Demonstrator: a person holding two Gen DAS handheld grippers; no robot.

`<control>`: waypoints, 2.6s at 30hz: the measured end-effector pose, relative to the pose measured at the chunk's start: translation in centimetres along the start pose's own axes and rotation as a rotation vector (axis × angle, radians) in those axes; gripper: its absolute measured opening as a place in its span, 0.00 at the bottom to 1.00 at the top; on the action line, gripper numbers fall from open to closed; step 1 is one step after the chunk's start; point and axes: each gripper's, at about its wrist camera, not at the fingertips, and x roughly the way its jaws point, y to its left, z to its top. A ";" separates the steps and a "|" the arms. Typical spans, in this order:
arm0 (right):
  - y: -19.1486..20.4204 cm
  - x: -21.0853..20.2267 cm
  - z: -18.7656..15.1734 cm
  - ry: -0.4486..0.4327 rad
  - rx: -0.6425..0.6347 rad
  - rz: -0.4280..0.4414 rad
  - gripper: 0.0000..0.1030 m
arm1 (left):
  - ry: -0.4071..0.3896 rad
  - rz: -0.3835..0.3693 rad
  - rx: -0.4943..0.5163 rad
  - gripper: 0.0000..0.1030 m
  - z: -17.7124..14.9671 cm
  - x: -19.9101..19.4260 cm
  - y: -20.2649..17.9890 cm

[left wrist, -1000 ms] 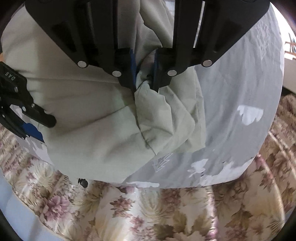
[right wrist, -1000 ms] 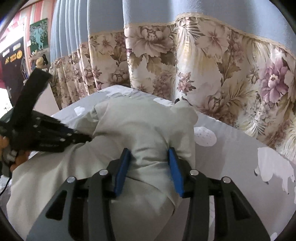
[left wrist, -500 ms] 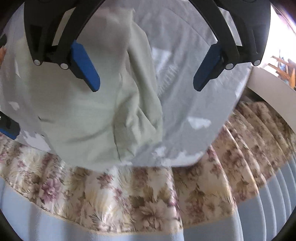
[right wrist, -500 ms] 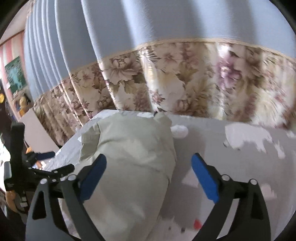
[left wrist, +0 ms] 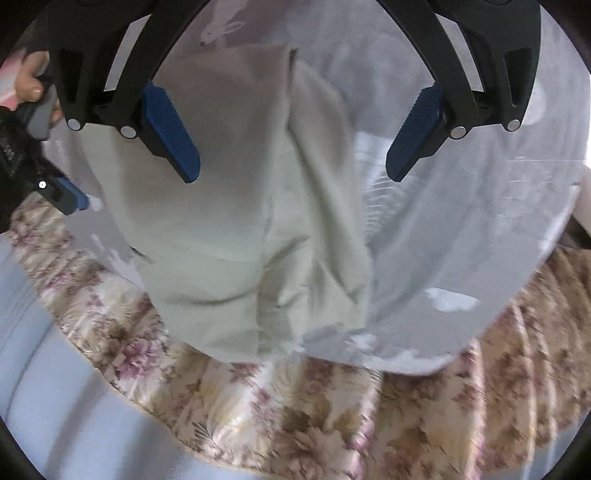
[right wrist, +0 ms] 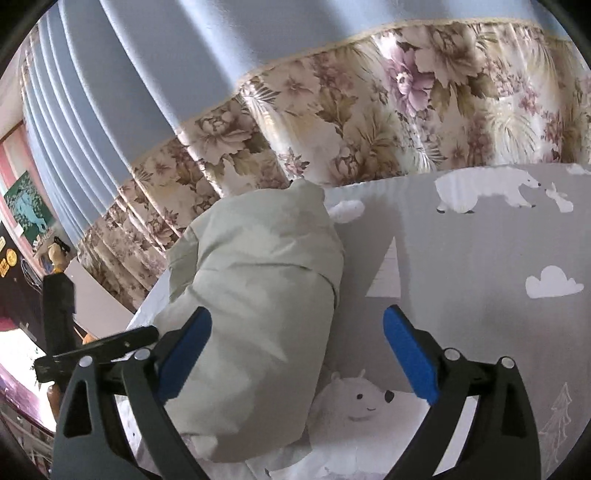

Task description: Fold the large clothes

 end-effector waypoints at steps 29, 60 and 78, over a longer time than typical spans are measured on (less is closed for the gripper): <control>2.9 3.7 -3.5 0.096 -0.099 -0.093 0.91 | 0.036 -0.025 0.144 0.38 -1.8 2.0 -2.8; 4.3 -6.1 0.3 -0.157 -0.306 0.033 0.43 | -0.258 0.068 0.231 0.15 -0.2 -7.1 -14.2; -8.3 -12.5 -9.0 0.060 -0.319 -0.166 0.65 | 0.011 -0.082 0.256 0.91 -12.5 1.5 -18.8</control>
